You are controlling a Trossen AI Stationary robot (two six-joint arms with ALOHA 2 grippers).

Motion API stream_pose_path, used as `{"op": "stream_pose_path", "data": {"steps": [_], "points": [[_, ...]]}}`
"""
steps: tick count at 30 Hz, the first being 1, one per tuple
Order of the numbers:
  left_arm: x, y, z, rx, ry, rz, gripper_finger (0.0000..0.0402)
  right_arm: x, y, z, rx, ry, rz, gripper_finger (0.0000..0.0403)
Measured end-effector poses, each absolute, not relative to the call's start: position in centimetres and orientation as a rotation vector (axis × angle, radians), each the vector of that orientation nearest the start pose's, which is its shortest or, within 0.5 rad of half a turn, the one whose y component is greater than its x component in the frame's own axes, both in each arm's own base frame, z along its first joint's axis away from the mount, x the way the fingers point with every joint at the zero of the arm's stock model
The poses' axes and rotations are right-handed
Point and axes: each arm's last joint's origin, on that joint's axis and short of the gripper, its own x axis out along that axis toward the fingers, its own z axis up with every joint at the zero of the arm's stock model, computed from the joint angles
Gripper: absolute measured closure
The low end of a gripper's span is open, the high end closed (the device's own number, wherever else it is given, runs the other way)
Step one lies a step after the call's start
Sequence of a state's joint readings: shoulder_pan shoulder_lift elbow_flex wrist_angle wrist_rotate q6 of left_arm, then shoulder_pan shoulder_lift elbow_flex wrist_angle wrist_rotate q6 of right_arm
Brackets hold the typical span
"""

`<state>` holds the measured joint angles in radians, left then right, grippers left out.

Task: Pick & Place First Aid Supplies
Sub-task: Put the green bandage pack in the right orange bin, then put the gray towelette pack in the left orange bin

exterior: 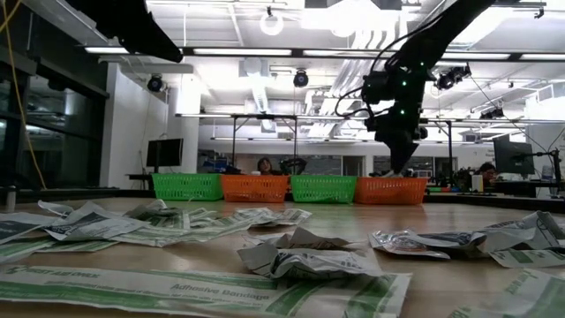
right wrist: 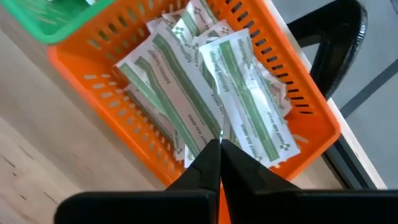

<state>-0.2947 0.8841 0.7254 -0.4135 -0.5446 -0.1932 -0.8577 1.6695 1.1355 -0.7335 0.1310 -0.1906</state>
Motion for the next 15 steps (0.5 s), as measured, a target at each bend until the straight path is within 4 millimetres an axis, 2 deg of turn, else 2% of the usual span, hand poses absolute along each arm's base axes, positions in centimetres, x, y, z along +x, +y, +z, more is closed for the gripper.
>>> {"op": "stream_pose_path", "data": {"steps": [3,10,15], "points": [[17.83,-3.85,27.81,0.046,0.497,0.291,0.0292,20.39,-24.17,20.14,0.327,1.289,-0.741,0.0377],[17.81,-3.85,27.77,0.048,0.502,0.289,0.0292,20.36,-24.21,20.19,0.349,1.281,-0.785,0.0292],[17.79,-3.84,27.74,0.049,0.505,0.289,0.0292,20.44,-24.31,20.74,0.379,1.271,-0.813,0.0262]]}}
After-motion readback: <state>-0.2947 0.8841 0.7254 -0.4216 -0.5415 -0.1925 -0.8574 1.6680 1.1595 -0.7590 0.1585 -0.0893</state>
